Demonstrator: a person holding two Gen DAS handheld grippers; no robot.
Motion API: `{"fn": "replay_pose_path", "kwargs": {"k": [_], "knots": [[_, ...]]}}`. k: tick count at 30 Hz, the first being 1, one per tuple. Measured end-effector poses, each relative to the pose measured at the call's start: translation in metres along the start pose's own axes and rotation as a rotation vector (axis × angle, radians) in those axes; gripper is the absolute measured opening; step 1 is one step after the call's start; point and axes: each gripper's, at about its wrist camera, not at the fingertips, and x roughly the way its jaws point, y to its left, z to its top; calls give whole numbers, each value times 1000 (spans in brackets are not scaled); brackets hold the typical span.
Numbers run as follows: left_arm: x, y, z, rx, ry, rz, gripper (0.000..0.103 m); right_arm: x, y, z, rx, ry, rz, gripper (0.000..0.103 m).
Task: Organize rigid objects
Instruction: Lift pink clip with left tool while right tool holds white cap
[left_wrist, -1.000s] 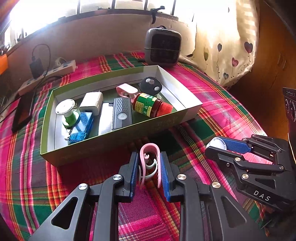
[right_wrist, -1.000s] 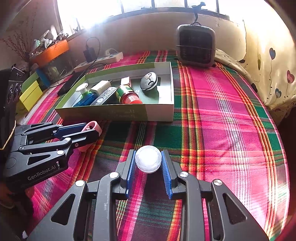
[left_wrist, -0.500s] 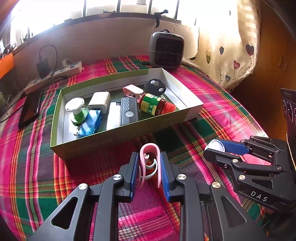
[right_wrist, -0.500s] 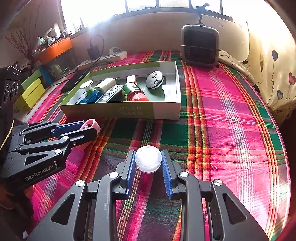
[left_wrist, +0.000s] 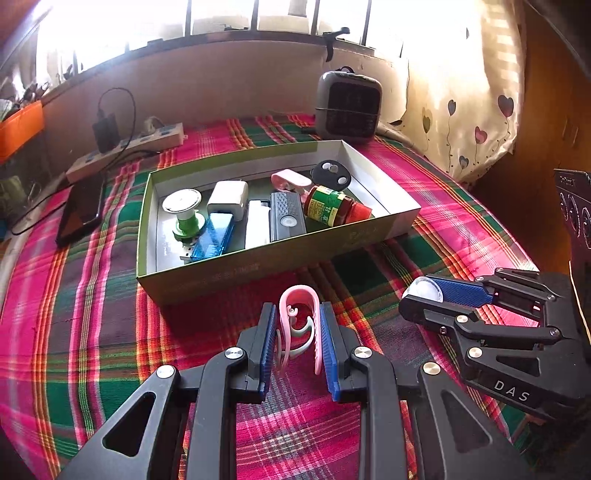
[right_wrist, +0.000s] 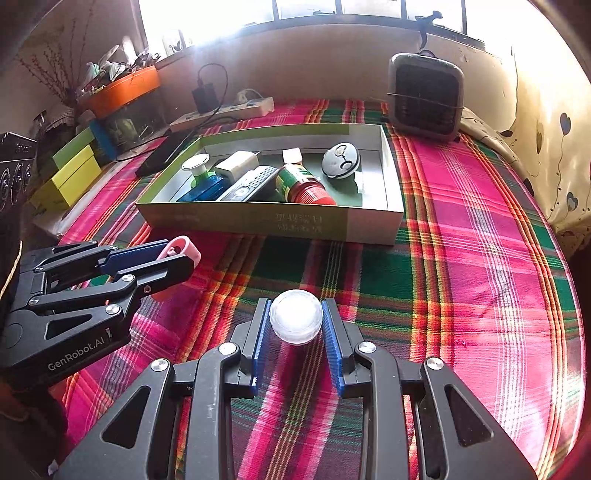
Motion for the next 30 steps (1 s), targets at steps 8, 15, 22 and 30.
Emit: {"fn": "replay_pose_path", "kwargs": {"k": [8, 15, 22, 30], "knots": [[-5, 15, -3, -22, -5, 17, 22, 9, 16, 6, -23, 11, 25, 28], [-6, 25, -2, -34, -8, 22, 22, 14, 26, 13, -36, 5, 37, 28], [-8, 33, 7, -33, -20, 26, 22, 14, 33, 22, -44, -15, 35, 28], [-9, 36, 17, -26, -37, 27, 22, 11, 35, 34, -60, -38, 26, 28]]}}
